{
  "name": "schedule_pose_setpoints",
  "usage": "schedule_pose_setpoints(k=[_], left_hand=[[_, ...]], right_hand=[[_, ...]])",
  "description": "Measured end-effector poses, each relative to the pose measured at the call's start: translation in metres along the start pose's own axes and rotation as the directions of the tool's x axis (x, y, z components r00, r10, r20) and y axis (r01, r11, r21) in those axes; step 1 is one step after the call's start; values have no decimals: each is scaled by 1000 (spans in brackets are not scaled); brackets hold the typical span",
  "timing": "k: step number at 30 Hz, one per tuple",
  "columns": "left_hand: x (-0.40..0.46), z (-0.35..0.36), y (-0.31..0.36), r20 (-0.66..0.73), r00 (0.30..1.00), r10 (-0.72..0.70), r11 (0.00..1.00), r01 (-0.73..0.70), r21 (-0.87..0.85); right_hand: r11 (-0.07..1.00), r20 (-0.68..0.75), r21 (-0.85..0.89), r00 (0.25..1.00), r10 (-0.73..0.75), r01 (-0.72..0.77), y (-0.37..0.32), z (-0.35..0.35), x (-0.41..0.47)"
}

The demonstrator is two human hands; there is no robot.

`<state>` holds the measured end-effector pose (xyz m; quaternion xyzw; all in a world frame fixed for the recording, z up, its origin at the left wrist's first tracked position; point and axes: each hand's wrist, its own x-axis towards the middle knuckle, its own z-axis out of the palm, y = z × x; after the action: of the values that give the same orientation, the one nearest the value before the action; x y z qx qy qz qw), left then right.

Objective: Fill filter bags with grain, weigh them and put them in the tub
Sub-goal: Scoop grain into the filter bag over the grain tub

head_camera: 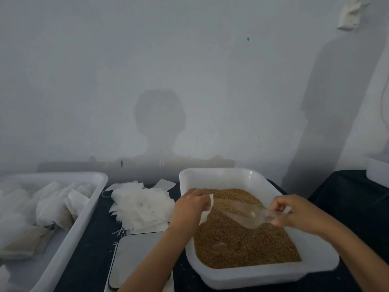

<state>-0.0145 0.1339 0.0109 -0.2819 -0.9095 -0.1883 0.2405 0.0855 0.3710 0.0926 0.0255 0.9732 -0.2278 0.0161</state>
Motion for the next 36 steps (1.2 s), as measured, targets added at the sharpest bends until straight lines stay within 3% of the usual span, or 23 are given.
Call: schedule_pose_setpoints(k=[4, 9, 13, 22, 36], left_hand=[[-3, 2, 4, 101, 995, 20, 998, -14, -64], [-7, -5, 7, 113, 993, 31, 991, -15, -135], [-5, -9, 10, 170, 985, 36, 990, -12, -144], [-2, -11, 12, 219, 973, 76, 990, -47, -133], [0, -9, 12, 220, 975, 26, 984, 13, -176]], right_hand=[[999, -10, -44, 1000, -20, 19, -8, -6, -1], [996, -12, -94, 1000, -6, 5, -14, -9, 6], [973, 7, -230, 1000, 4, -2, -20, -19, 13], [833, 11, -553, 1000, -9, 14, -66, -38, 26], [621, -103, -784, 988, -113, -11, -94, -36, 32]])
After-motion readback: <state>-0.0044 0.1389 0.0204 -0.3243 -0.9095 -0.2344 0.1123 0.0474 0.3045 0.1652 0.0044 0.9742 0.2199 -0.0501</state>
